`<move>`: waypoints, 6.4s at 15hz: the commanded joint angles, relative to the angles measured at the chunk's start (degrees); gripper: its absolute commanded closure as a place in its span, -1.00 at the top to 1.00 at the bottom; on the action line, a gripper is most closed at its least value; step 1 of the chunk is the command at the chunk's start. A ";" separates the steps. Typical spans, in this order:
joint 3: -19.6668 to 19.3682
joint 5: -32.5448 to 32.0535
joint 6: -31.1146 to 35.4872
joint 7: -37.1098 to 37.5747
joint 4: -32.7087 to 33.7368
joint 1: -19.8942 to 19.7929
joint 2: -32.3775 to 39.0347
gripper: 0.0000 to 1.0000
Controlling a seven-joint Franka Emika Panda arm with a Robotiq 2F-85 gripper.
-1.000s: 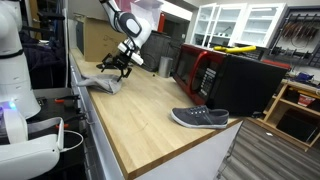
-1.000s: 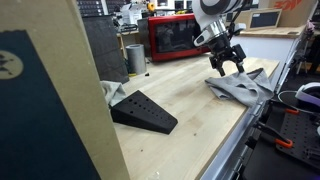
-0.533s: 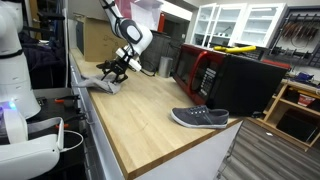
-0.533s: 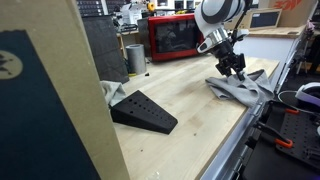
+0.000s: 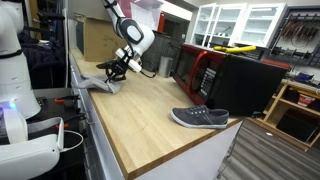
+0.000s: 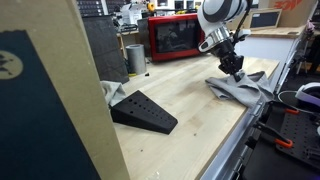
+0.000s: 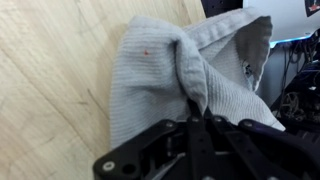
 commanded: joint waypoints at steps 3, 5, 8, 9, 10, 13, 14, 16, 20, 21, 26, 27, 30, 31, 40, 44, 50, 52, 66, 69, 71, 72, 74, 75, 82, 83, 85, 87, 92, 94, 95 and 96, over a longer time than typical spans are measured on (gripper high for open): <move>-0.71 6.29 0.97 -6.24 -2.37 -1.37 -5.29 -0.99; -1.30 6.26 0.43 -9.92 -2.54 -1.56 -7.07 -0.99; -2.17 4.18 -0.59 -15.41 -3.24 -1.26 -9.63 -0.99; -2.31 3.38 -0.67 -16.33 -3.67 -1.01 -10.40 -0.99; -2.34 3.00 -1.08 -17.55 -4.19 -0.73 -11.03 -0.99; -2.14 1.73 -2.70 -20.00 -5.84 0.28 -12.60 -0.99; -1.99 0.61 -3.20 -20.69 -6.40 0.75 -12.90 -0.99; -1.74 -1.78 -4.12 -21.40 -7.53 1.77 -13.54 -0.99; -1.35 -6.86 -4.99 -22.71 -9.35 3.64 -14.72 -0.99; -1.26 -8.18 -5.20 -23.13 -9.63 4.00 -15.08 -0.99; -1.25 -15.55 -5.65 -25.24 -10.43 5.13 -16.50 -0.34; -1.21 -17.30 -5.90 -25.60 -10.44 5.29 -16.59 -0.17; -1.25 -19.59 -6.95 -28.14 -10.57 5.90 -17.29 0.29; -1.27 -19.62 -7.22 -29.11 -10.39 6.12 -17.19 0.43; -2.93 -1.79 -2.88 -18.32 -3.43 4.67 -9.99 1.00; -2.61 0.27 -2.57 -16.08 -3.03 3.87 -9.24 1.00; -1.67 0.02 -3.12 -10.09 -3.91 4.28 -9.39 1.00; -1.30 -0.12 -2.45 -9.47 -4.28 4.42 -9.41 1.00; 0.42 1.95 -11.41 -7.95 -6.21 4.61 -7.68 1.00; 0.27 1.28 -19.54 -10.70 -6.16 4.41 -8.89 1.00; 0.01 -0.50 -23.47 -10.58 -6.24 4.26 -9.52 1.00; -0.06 -1.30 -25.05 -10.35 -6.22 4.21 -9.74 1.00; -0.11 -3.29 -28.53 -10.91 -6.10 4.22 -10.20 1.00; -0.14 -3.93 -30.08 -11.58 -5.97 4.24 -10.50 1.00; -0.55 -2.23 -12.03 -8.42 -3.99 4.22 -8.60 1.00; -0.50 -1.30 -7.90 -7.71 -4.04 4.31 -8.13 1.00; -0.07 1.09 0.40 -6.24 -4.75 4.64 -7.60 1.00; 0.46 2.86 7.96 -5.14 -5.56 5.03 -7.07 1.00; 1.89 2.49 20.31 -1.75 -6.55 5.58 -5.09 1.00; 2.24 2.22 23.19 -0.69 -7.16 5.73 -4.43 1.00; 2.38 1.92 24.53 -0.09 -7.59 5.68 -4.24 1.00; 2.50 1.63 25.50 0.21 -7.87 5.63 -4.00 1.00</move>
